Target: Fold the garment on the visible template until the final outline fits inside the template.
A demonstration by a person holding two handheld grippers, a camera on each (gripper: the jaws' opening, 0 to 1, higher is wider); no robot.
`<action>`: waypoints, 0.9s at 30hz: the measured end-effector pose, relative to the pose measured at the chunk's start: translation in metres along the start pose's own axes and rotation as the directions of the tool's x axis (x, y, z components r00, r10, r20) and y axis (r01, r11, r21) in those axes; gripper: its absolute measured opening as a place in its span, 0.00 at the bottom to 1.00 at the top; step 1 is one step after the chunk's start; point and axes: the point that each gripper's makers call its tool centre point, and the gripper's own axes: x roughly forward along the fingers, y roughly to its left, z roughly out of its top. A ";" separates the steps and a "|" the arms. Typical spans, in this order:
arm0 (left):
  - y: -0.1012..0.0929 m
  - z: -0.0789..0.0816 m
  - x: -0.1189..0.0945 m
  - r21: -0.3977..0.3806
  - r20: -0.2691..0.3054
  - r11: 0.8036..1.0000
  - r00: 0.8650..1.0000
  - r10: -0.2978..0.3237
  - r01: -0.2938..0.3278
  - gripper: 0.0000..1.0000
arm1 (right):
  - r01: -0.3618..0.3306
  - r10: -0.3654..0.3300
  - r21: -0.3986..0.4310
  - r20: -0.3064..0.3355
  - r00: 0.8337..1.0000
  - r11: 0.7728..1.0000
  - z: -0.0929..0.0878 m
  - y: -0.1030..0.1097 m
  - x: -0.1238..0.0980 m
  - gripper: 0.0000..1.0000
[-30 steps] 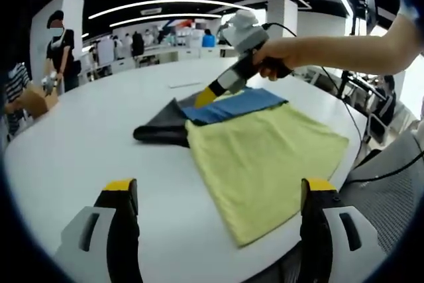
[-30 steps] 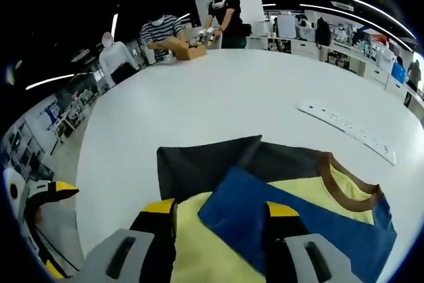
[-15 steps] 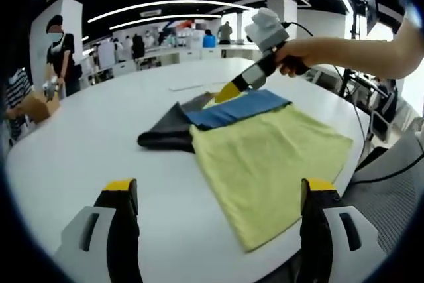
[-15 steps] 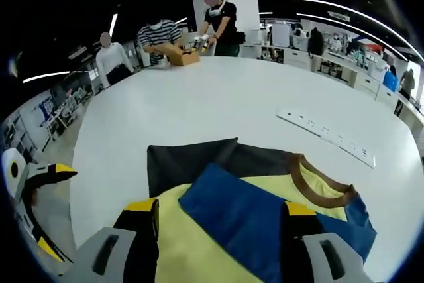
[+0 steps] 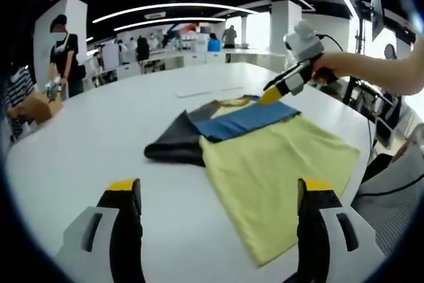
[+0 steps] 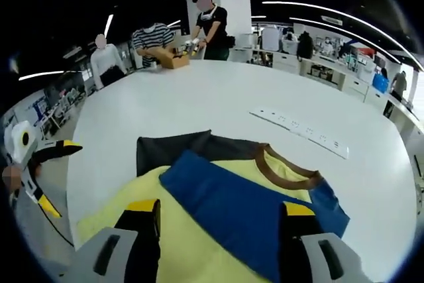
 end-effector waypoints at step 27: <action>0.020 0.023 0.077 0.052 -0.016 0.998 1.000 0.026 -0.025 0.52 | 0.175 -0.173 0.053 -0.034 0.984 0.983 -0.084 -0.082 -0.063 0.31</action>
